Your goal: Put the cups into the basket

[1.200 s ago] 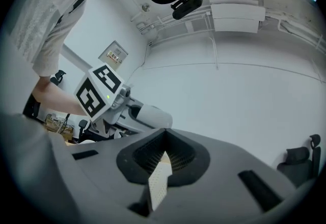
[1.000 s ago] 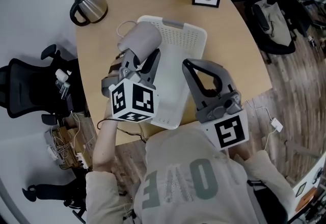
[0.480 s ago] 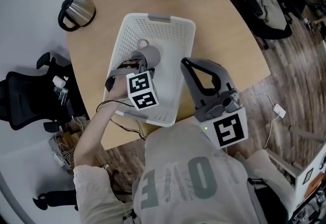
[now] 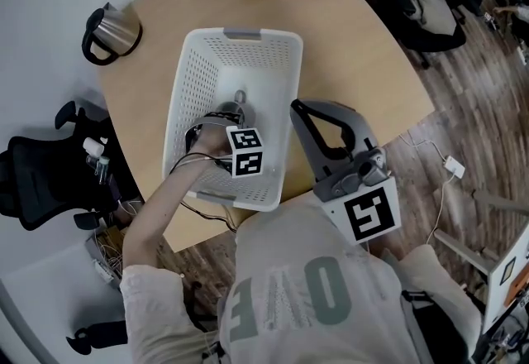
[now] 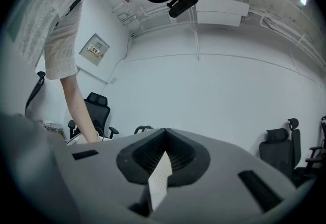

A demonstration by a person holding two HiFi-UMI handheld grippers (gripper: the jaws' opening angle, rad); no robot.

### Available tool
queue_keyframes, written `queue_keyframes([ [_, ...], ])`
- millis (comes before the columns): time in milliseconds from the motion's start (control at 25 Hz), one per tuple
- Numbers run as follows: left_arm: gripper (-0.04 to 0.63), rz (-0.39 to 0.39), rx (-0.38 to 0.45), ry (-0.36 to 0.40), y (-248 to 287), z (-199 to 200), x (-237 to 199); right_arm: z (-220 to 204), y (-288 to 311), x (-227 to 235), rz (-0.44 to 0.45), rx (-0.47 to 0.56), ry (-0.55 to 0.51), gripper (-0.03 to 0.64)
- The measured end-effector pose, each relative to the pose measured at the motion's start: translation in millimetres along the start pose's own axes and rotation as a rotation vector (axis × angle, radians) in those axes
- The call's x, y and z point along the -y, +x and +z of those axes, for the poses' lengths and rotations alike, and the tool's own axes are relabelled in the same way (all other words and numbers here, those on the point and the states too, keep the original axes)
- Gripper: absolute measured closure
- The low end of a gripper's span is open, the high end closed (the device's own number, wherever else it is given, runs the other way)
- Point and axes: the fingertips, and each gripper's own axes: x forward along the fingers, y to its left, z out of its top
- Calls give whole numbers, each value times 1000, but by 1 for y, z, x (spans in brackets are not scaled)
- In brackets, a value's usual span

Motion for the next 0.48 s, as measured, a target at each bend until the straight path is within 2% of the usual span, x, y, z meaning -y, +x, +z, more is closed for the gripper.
queue_keyframes([
  [280, 514, 16, -59, 60, 2, 2, -4, -6, 0, -2, -5, -16, 11, 618],
  [400, 446, 15, -52, 39, -4, 4, -2, -6, 1, -4, 1, -17, 10, 618],
  [480, 445, 32, -39, 22, -13, 5, -5, -4, 2, -4, 5, -14, 9, 619],
])
